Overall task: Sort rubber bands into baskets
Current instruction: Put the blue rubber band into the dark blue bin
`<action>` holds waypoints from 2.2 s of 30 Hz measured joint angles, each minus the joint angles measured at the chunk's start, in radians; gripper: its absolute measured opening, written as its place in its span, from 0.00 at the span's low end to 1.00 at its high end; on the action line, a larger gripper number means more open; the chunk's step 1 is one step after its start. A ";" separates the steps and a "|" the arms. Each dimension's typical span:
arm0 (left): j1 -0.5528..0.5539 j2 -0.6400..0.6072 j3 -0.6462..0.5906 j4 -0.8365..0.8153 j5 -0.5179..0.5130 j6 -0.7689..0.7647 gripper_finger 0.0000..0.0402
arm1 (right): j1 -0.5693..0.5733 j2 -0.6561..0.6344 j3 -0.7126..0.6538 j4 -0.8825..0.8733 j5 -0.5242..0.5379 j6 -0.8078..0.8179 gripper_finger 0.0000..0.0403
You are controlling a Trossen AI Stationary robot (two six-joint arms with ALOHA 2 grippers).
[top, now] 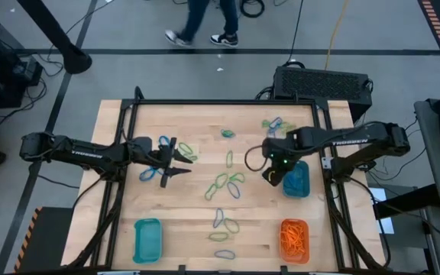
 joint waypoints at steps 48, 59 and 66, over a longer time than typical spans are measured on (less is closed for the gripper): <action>-0.007 0.006 0.000 -0.051 -0.056 0.000 0.39 | 0.074 0.024 -0.199 -0.263 0.132 0.232 0.35; -0.008 0.221 0.041 0.045 -0.055 -0.042 0.39 | -0.037 0.023 -0.060 -0.150 0.226 0.188 0.35; -0.008 0.345 0.109 0.057 -0.001 -0.053 0.39 | -0.218 0.024 -0.084 0.166 0.185 -0.032 0.29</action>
